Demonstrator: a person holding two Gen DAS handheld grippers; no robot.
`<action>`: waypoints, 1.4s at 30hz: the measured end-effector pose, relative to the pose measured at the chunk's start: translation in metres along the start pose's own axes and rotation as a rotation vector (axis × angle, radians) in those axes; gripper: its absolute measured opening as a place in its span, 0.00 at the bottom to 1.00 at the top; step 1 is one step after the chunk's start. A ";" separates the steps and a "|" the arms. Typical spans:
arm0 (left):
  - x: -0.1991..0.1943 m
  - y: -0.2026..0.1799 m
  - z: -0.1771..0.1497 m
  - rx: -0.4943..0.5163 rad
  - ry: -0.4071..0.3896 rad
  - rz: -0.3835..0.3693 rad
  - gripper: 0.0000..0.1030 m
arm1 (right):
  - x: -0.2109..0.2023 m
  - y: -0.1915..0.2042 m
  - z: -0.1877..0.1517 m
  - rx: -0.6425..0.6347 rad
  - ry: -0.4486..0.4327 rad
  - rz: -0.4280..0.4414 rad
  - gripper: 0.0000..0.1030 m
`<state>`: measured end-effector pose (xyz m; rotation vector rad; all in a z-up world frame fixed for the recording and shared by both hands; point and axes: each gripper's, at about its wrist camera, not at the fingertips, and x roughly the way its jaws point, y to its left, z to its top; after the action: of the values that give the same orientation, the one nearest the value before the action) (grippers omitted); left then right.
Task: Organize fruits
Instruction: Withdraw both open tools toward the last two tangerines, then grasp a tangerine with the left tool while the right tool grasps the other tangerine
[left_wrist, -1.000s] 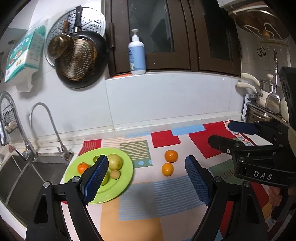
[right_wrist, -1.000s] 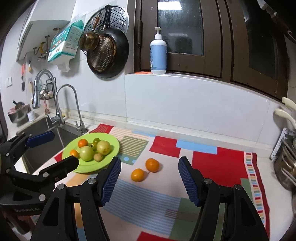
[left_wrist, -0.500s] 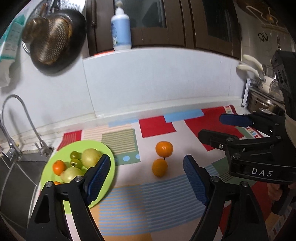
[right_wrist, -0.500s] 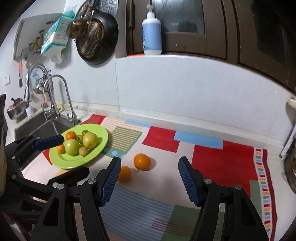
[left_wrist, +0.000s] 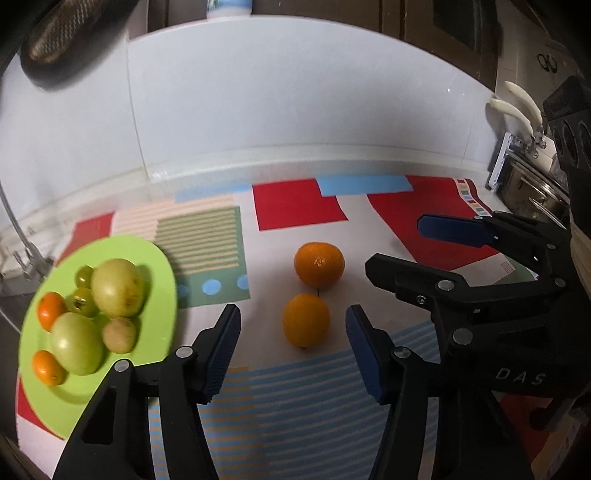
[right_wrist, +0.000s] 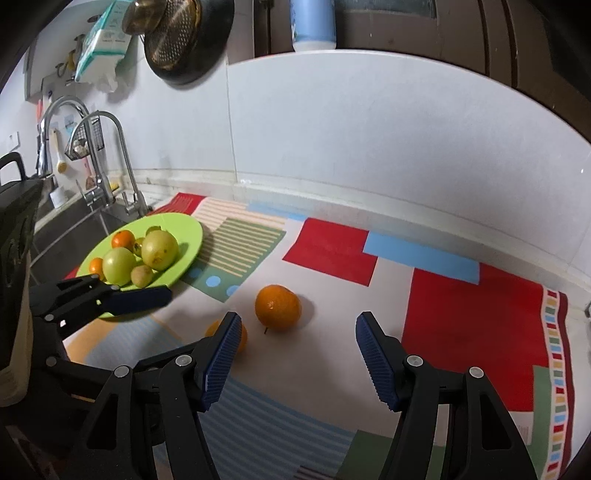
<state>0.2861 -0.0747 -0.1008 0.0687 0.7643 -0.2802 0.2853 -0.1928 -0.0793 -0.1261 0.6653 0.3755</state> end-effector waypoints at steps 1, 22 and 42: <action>0.005 0.001 0.000 -0.005 0.011 -0.007 0.52 | 0.003 -0.001 0.000 0.003 0.004 0.001 0.63; 0.014 0.020 -0.003 0.009 0.049 0.047 0.31 | 0.059 0.002 0.006 0.039 0.057 0.058 0.56; -0.019 0.047 0.004 -0.067 -0.038 0.123 0.31 | 0.055 0.021 0.010 0.035 0.064 0.028 0.40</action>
<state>0.2884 -0.0263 -0.0872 0.0467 0.7280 -0.1389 0.3225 -0.1550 -0.1055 -0.0957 0.7370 0.3880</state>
